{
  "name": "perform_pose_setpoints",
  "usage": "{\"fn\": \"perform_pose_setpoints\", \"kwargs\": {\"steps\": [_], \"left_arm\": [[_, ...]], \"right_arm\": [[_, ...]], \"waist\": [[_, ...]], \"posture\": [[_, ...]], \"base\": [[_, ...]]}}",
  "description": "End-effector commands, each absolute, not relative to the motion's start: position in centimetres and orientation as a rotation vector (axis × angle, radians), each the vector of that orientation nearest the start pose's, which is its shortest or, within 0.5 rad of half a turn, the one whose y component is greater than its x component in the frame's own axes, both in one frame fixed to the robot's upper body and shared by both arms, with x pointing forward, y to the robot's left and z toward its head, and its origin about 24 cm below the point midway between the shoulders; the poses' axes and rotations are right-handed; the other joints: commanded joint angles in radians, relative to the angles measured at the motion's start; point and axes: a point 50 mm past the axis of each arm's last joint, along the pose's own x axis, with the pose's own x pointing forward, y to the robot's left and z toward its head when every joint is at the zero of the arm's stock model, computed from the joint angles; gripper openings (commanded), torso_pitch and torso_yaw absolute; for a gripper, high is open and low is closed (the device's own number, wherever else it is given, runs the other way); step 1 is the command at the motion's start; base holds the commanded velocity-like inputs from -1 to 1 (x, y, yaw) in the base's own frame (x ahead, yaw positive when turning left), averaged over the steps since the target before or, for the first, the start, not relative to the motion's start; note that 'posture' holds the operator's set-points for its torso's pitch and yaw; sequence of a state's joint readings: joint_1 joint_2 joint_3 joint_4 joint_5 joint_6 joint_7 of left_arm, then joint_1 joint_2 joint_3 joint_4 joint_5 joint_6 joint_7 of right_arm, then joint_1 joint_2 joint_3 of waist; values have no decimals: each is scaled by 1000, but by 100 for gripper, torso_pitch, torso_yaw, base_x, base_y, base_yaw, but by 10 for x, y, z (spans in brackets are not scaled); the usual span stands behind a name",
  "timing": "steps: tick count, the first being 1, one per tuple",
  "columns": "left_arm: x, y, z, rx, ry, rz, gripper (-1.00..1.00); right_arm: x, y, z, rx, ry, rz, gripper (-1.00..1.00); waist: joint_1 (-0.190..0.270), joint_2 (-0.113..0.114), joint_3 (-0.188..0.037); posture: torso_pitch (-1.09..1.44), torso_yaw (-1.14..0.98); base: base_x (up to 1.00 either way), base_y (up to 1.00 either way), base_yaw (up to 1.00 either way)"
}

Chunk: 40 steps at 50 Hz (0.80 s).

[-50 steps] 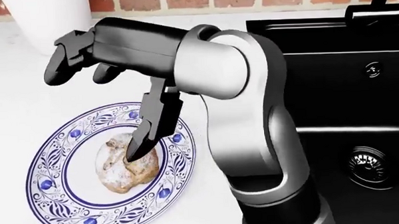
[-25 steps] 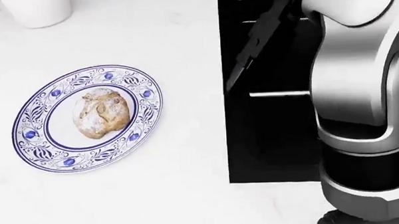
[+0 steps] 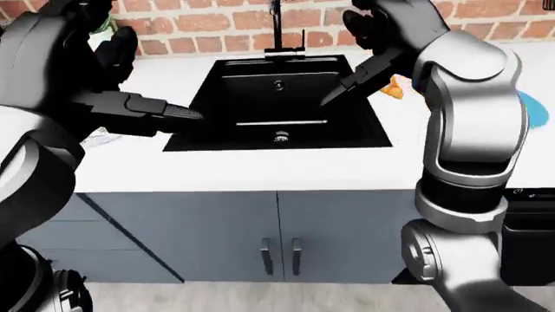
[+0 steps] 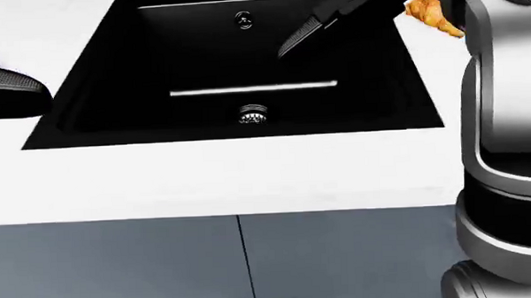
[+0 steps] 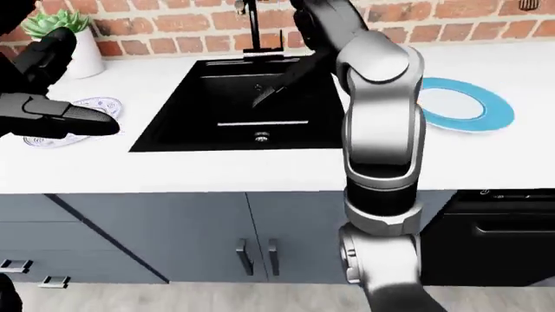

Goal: Place the pastries on the plates.

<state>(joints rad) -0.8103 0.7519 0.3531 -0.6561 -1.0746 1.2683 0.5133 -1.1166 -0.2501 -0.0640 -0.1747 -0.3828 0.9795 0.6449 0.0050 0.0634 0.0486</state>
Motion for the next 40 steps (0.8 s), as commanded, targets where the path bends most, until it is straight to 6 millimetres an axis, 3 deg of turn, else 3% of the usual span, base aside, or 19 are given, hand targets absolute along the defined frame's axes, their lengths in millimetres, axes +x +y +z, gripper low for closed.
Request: {"fn": "perform_pose_setpoints", "kwargs": {"steps": [1,2,3,4,6,7,9,13,17,21,22,23,24,27,30,32,33,34,40], "left_arm": [[233,197,329,160,-292,-5,100],[233,196,329,160,-293,-5,100],[233,196,329,160,-293,-5,100],[233,196,329,160,-294,-5,100],[234,196,328,160,-292,-5,100],[234,195,327,162,-290,-8,100],[235,195,327,163,-288,-9,100],[236,194,326,165,-288,-11,100],[237,193,327,164,-288,-11,100],[238,191,326,164,-288,-13,100],[238,191,326,163,-288,-14,100],[238,191,326,163,-289,-15,100],[238,191,326,162,-289,-15,100],[239,191,325,162,-288,-13,100],[240,191,325,161,-290,-13,100],[241,191,323,160,-289,-13,100],[242,192,323,160,-288,-13,100],[242,192,323,159,-288,-13,100],[242,192,323,159,-287,-14,100]], "right_arm": [[316,-132,348,-449,-299,271,100],[315,-132,348,-447,-303,273,100],[315,-132,348,-446,-304,272,100],[315,-132,347,-442,-304,273,100],[313,-133,348,-425,-308,271,100],[314,-134,348,-421,-307,270,100],[314,-134,347,-405,-309,268,100],[315,-136,347,-390,-313,259,100],[314,-138,347,-376,-310,261,100],[314,-139,347,-369,-311,263,100],[314,-139,347,-370,-311,264,100],[314,-139,347,-368,-311,264,100],[314,-139,347,-367,-312,264,100],[313,-138,347,-361,-317,269,100],[313,-138,347,-362,-321,270,100],[313,-137,348,-360,-326,271,100],[313,-137,348,-357,-326,273,100],[312,-136,347,-359,-326,278,100],[311,-135,349,-352,-336,277,100]], "waist": [[-7,1,-6],[-5,-45,-9],[-9,-123,-37],[-8,-99,-9],[-15,-63,-32],[-15,-60,-38],[-22,-63,-2],[-14,-64,13],[-13,-49,7],[-3,14,15],[4,38,10],[18,87,-16],[17,23,45],[3,0,0],[39,-68,14],[53,-174,-31],[44,-106,24],[50,-111,19],[27,-48,21]], "posture": [[0,0],[0,0],[0,0],[0,0],[0,0],[0,0],[0,0],[0,0],[0,0],[0,0],[0,0],[0,0],[0,0],[0,0],[0,0],[0,0],[0,0],[0,0],[0,0]], "base": [[-29,-77,0],[-30,-75,0],[-30,-75,0],[-30,-76,0],[-25,-64,0],[-14,-23,0],[0,0,0],[0,0,0],[0,-5,0],[19,-23,0],[30,-24,0],[41,-26,0],[50,-28,0],[54,-29,0],[57,-29,0],[57,-29,0],[58,-28,0],[59,-29,0],[70,-27,0]]}}
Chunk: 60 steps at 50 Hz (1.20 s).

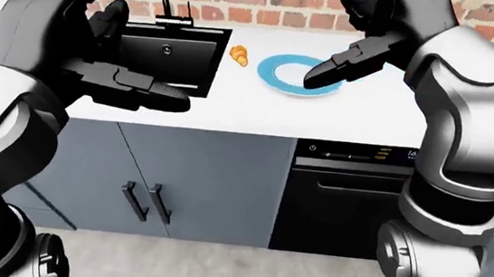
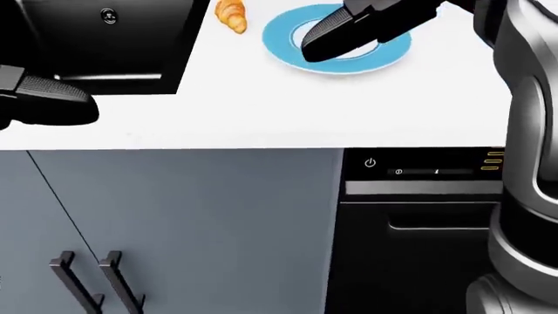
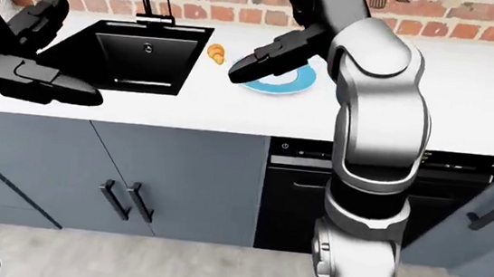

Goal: Place the pastries on the plates.

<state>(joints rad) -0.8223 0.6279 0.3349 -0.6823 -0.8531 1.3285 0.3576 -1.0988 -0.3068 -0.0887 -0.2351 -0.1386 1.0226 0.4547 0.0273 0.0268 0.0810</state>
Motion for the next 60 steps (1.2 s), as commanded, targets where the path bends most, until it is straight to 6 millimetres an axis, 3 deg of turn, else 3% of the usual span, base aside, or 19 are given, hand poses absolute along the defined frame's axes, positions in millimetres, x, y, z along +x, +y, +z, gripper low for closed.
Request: {"fn": "perform_pose_setpoints", "kwargs": {"steps": [1,3,6,7,12,16,20,23,24,29,32,35,40,41,43,48,52,57,60], "left_arm": [[242,192,323,161,-289,-13,100],[242,192,324,166,-297,-9,100],[244,193,323,164,-293,-7,100],[245,193,323,164,-293,-6,100],[245,192,324,165,-294,-8,100],[244,191,326,166,-297,-9,100],[244,190,327,168,-297,-12,100],[245,191,327,168,-298,-12,100],[244,192,328,168,-297,-11,100],[245,194,328,166,-297,-5,100],[246,194,325,165,-290,-3,100],[247,194,325,168,-287,-5,100],[250,195,325,166,-284,0,100],[250,195,325,166,-284,1,100],[252,195,326,165,-284,3,100],[259,198,325,161,-273,14,100],[262,201,325,158,-266,22,100],[269,203,322,144,-250,23,100],[271,203,321,134,-244,26,100]], "right_arm": [[312,-135,347,-370,-322,266,100],[312,-135,346,-365,-329,263,100],[312,-137,348,-361,-334,254,100],[313,-138,347,-363,-331,249,100],[313,-138,346,-358,-319,256,100],[312,-139,347,-357,-322,255,100],[311,-140,347,-357,-328,255,100],[310,-139,348,-363,-331,260,100],[310,-138,349,-367,-332,260,100],[309,-138,351,-351,-329,262,100],[310,-139,347,-338,-320,253,100],[312,-139,344,-309,-317,243,100],[316,-142,338,-255,-303,216,100],[317,-143,338,-254,-303,212,100],[317,-142,336,-252,-300,207,100],[318,-139,334,-244,-304,210,100],[319,-139,331,-198,-296,206,100],[324,-140,322,-131,-278,185,100],[325,-139,318,-124,-279,174,100]], "waist": [[-1,1,-11],[-10,-16,-35],[-26,37,-41],[-27,-2,-38],[-42,60,-39],[-50,57,-43],[-46,18,-47],[-68,-120,-37],[-53,-74,-11],[-41,-36,-45],[-46,90,-10],[-36,59,-35],[-15,-87,-58],[-11,-85,-75],[-24,-57,-31],[-24,-48,-20],[3,-71,-61],[-33,10,-50],[-37,26,-58]], "posture": [[0,0],[0,0],[0,0],[0,0],[0,0],[0,0],[0,0],[0,0],[0,0],[0,0],[0,0],[0,0],[0,0],[0,0],[0,0],[0,0],[0,0],[0,0],[0,0]], "base": [[41,0,0],[0,0,0],[0,0,0],[0,0,0],[0,-45,0],[0,-89,0],[0,-57,0],[0,-2,0],[0,0,0],[0,-8,0],[0,-85,0],[0,-68,0],[0,-32,0],[0,-30,0],[0,-15,0],[0,0,0],[0,32,25],[0,0,100],[1,0,93]]}}
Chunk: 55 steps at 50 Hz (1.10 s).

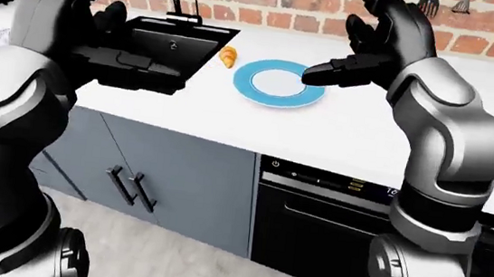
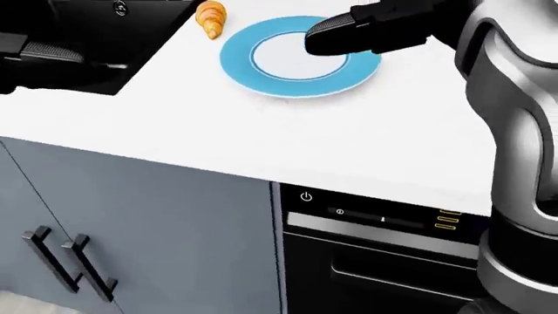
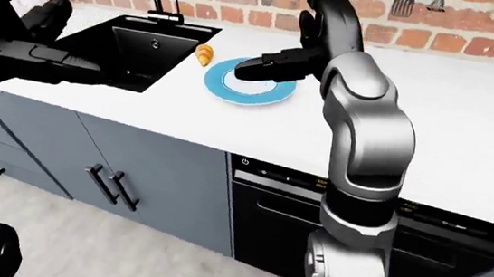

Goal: Place the pastries on the plates.

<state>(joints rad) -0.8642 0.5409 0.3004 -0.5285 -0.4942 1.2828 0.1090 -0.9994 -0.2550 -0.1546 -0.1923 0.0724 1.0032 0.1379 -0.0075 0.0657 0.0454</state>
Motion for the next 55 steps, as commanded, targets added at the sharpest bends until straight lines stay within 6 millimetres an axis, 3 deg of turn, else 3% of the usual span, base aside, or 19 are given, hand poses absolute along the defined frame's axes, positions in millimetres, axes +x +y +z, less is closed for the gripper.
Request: {"fn": "perform_pose_setpoints", "kwargs": {"steps": [1,2,3,4,7,8,10,16,18,20,29,34,35,38,40,46,48,49,55], "left_arm": [[272,203,320,133,-242,26,100],[273,204,318,134,-240,26,100],[274,204,318,132,-238,26,100],[276,204,317,131,-237,26,100],[277,205,316,127,-233,28,100],[278,204,315,105,-222,10,100],[283,204,312,100,-214,9,100],[283,201,312,99,-207,0,100],[283,200,312,100,-207,-2,100],[284,200,313,100,-207,-2,100],[284,194,321,111,-212,-8,100],[284,190,328,116,-219,-19,100],[284,190,330,117,-220,-20,100],[285,188,335,121,-225,-22,100],[285,186,340,125,-230,-27,100],[284,184,350,132,-243,-31,100],[285,185,350,134,-244,-30,100],[286,185,350,134,-244,-29,100],[283,186,352,133,-246,-27,100]], "right_arm": [[325,-139,318,-123,-280,157,100],[325,-141,320,-100,-289,143,100],[326,-141,321,-103,-296,136,100],[325,-142,321,-105,-298,130,100],[327,-141,321,-114,-293,123,100],[326,-140,321,-120,-292,124,100],[326,-140,322,-120,-296,125,100],[324,-143,325,-115,-308,122,100],[322,-145,329,-115,-315,118,100],[322,-147,329,-114,-317,114,100],[316,-150,340,-143,-348,101,100],[310,-151,347,-137,-371,111,100],[310,-152,349,-137,-374,109,100],[309,-154,353,-106,-372,113,100],[308,-154,355,-112,-368,116,100],[308,-153,357,-109,-374,118,100],[308,-153,357,-112,-378,119,100],[307,-152,358,-118,-378,121,100],[310,-150,354,-133,-376,119,100]], "waist": [[-28,-2,-13],[-34,22,-26],[-49,19,-29],[-35,1,-5],[-24,-20,-5],[-17,-22,-35],[-3,-30,1],[10,-51,0],[17,-72,-4],[21,-123,-18],[8,-75,1],[-8,5,-27],[-8,-19,0],[-5,-3,11],[-20,-1,-19],[8,-69,-8],[26,-119,-19],[38,-94,-14],[12,-59,9]], "posture": [[0,0],[0,0],[0,0],[0,0],[0,0],[0,0],[0,0],[0,0],[0,0],[0,0],[0,0],[0,0],[0,0],[0,0],[0,0],[0,0],[0,0],[0,0],[0,0]], "base": [[0,0,0],[0,0,0],[0,0,0],[0,0,0],[0,0,0],[20,0,0],[33,0,0],[40,0,0],[40,0,0],[41,0,0],[40,0,0],[4,0,0],[0,0,0],[0,0,0],[0,-12,-23],[0,0,-82],[0,0,-16],[0,0,0],[0,0,0]]}}
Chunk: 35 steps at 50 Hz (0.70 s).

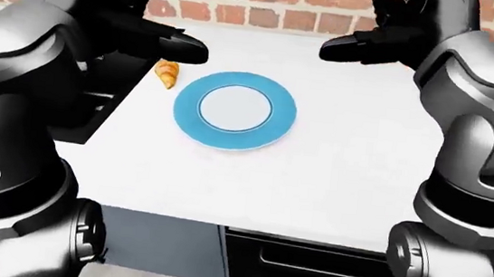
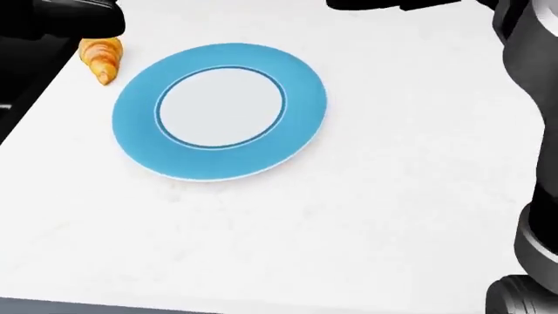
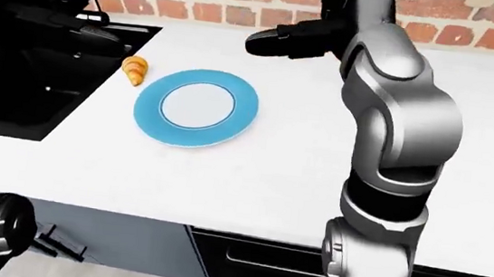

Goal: Place the pastries on the plates.

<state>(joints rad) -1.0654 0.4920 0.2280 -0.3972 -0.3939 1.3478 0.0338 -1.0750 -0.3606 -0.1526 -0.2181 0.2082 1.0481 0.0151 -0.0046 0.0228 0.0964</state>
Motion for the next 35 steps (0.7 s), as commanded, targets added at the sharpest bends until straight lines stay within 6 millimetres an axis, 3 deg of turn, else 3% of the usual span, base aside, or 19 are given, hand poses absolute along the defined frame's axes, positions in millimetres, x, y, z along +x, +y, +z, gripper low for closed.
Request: {"fn": "perform_pose_setpoints", "kwargs": {"steps": [1,2,3,4,8,11,12,13,14,16,20,23,24,26,28,29,30,31,35], "left_arm": [[283,186,352,133,-247,-26,100],[283,186,352,133,-246,-27,100],[283,186,351,131,-246,-29,100],[285,186,350,131,-246,-28,100],[283,186,351,133,-247,-28,100],[283,185,352,133,-250,-30,100],[282,185,352,132,-251,-31,100],[284,185,351,133,-251,-32,100],[284,185,351,133,-250,-32,100],[285,185,351,135,-250,-31,100],[283,182,353,139,-251,-37,100],[283,182,355,141,-253,-37,100],[283,182,356,141,-254,-38,100],[282,180,358,142,-256,-40,100],[281,180,359,142,-258,-41,100],[279,179,361,139,-261,-44,100],[280,178,360,139,-260,-45,100],[281,177,360,141,-260,-47,100],[282,172,357,144,-257,-53,100]], "right_arm": [[309,-150,355,-132,-376,120,100],[309,-149,355,-134,-376,121,100],[310,-150,354,-131,-377,119,100],[310,-150,353,-130,-379,119,100],[310,-150,353,-121,-385,118,100],[310,-152,354,-108,-382,113,100],[309,-152,354,-107,-381,115,100],[309,-151,354,-106,-382,114,100],[309,-152,354,-104,-382,114,100],[310,-152,353,-106,-382,117,100],[308,-154,355,-101,-387,114,100],[308,-155,355,-95,-377,113,100],[308,-155,355,-96,-375,114,100],[309,-155,355,-95,-374,115,100],[308,-154,355,-97,-378,116,100],[308,-155,355,-97,-375,114,100],[308,-155,355,-96,-375,112,100],[307,-156,357,-93,-378,111,100],[307,-162,358,-89,-380,94,100]], "waist": [[5,5,-66],[3,17,-56],[1,15,-35],[0,5,-32],[-3,-10,-60],[-13,19,-39],[-16,61,-72],[-17,55,-71],[-12,41,-46],[-10,31,-43],[-2,-45,-38],[4,-32,-47],[6,-23,-82],[7,-9,-62],[4,0,-56],[3,-8,-28],[2,-2,-58],[1,0,-71],[-7,-1,-68]], "posture": [[0,0],[0,0],[0,0],[0,0],[0,0],[0,0],[0,0],[0,0],[0,0],[0,0],[0,0],[0,0],[0,0],[0,0],[0,0],[0,0],[0,0],[0,0],[0,0]], "base": [[12,8,0],[29,14,0],[37,20,0],[37,20,0],[37,20,0],[27,13,0],[0,0,0],[0,0,0],[0,0,0],[0,0,0],[0,0,0],[0,0,0],[9,0,0],[20,-4,0],[23,-4,0],[0,0,0],[0,0,0],[0,0,0],[0,0,0]]}}
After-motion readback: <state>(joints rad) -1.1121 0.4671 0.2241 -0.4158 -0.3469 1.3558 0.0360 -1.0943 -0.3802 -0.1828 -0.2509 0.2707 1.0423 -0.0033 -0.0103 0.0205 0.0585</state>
